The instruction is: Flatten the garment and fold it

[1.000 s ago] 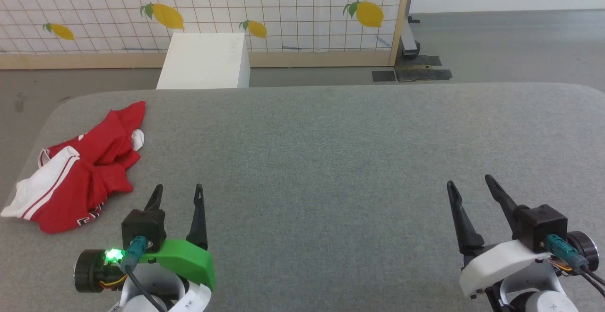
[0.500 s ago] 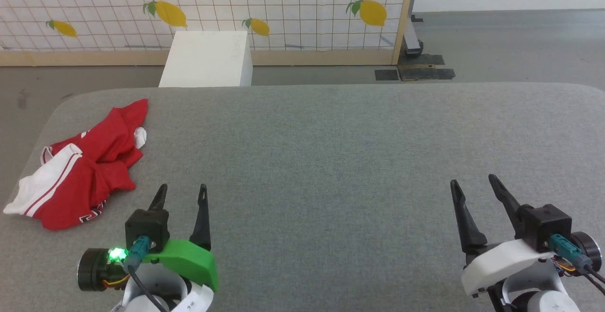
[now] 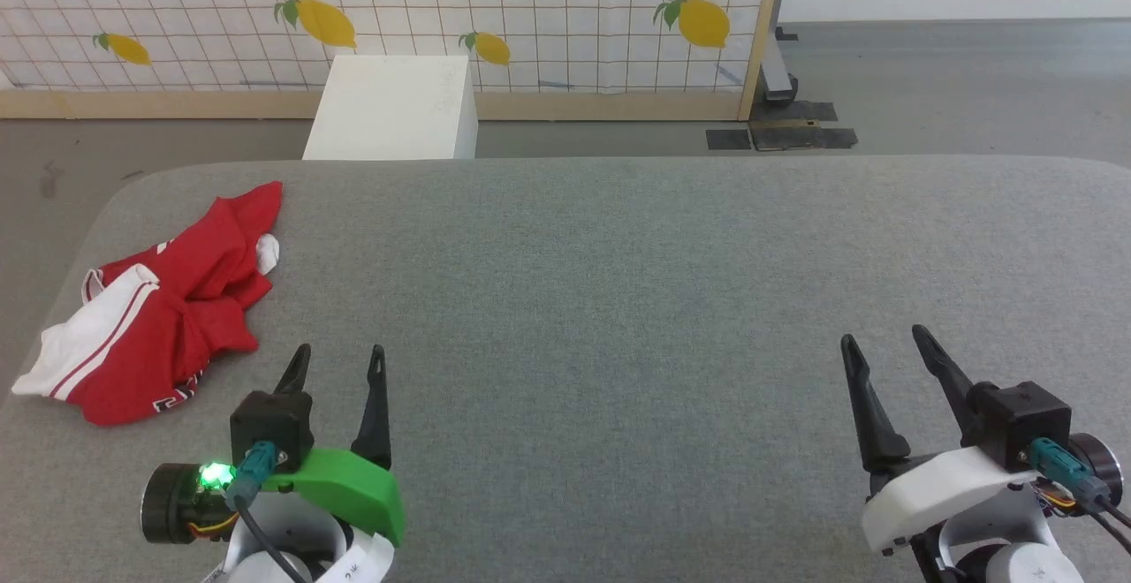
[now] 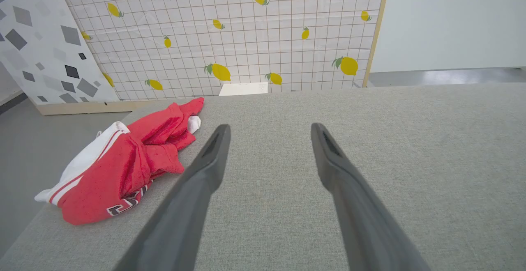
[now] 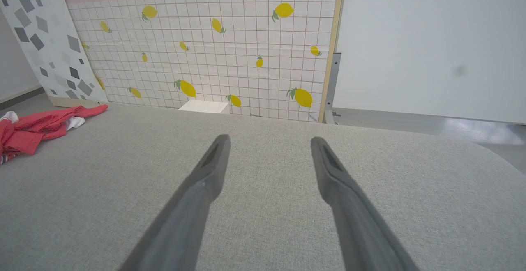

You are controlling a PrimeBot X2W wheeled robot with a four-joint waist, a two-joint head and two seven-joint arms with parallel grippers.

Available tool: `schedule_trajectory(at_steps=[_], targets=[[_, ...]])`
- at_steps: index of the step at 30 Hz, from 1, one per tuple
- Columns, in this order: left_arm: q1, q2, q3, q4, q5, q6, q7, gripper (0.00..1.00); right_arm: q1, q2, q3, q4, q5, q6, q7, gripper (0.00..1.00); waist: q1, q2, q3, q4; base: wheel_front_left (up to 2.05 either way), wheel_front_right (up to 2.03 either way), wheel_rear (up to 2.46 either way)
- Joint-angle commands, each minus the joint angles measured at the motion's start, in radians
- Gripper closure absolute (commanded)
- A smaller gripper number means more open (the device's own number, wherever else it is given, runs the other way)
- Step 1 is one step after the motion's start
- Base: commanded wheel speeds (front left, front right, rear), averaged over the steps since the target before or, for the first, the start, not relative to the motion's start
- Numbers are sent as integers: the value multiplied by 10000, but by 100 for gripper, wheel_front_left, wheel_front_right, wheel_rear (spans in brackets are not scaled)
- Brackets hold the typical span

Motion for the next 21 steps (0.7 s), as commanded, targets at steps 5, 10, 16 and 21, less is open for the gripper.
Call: schedule_trajectory(at_steps=[5, 10, 16, 21], targets=[[129, 90, -99, 25, -131, 78, 45, 0, -102, 16, -2, -59, 96, -9, -47, 0, 0, 0, -12, 27, 0, 0, 0], [129, 128, -161, 53, -174, 112, 42, 0, -52, 17, 21, -80, 148, -10, -23, 0, 0, 0, -46, 149, 0, 0, 0], [130, 216, -232, 62, -198, 159, 65, 0, 47, 19, 104, -112, 252, -11, 6, 0, 0, 0, -90, 479, 0, 0, 0], [98, 298, -293, 84, -198, 221, 75, 0, 171, 20, 225, -158, 366, -11, 36, 0, 0, 0, -142, 947, 0, 0, 0]])
